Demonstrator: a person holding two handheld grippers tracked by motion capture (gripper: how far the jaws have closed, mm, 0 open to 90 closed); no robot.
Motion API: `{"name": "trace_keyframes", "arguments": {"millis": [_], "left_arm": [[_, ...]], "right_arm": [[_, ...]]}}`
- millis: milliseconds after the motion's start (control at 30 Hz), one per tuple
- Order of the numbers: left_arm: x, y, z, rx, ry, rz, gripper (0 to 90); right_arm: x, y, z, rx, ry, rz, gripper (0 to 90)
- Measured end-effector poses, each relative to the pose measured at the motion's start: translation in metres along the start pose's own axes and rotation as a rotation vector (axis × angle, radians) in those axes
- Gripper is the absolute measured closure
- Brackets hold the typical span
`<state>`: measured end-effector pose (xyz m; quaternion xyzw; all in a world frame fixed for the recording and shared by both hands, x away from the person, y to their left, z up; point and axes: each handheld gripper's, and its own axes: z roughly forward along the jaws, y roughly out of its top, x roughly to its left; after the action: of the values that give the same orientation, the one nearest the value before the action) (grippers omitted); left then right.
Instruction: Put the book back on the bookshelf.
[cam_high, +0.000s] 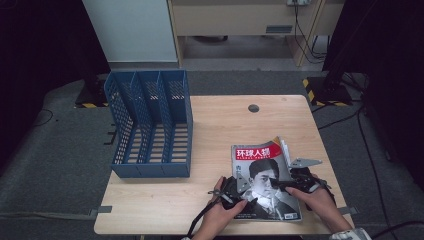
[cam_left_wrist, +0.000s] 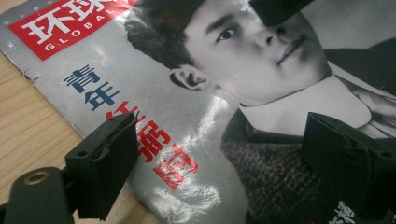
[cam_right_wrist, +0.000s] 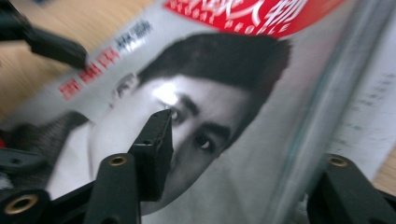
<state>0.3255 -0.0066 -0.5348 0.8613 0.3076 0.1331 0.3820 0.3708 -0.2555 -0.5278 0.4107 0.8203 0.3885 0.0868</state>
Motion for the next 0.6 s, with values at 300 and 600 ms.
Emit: {"name": "trace_keyframes", "arguments": {"millis": [300, 600], "left_arm": [[0.0, 0.0, 0.0, 0.001, -0.002, 0.0, 10.2], [0.015, 0.0, -0.012, -0.1, 0.033, -0.105, 7.0]], "right_arm": [[0.004, 0.007, 0.0, 0.008, -0.076, -0.035, 65.5], [0.004, 0.011, -0.01, -0.081, -0.035, -0.026, 87.7]]}}
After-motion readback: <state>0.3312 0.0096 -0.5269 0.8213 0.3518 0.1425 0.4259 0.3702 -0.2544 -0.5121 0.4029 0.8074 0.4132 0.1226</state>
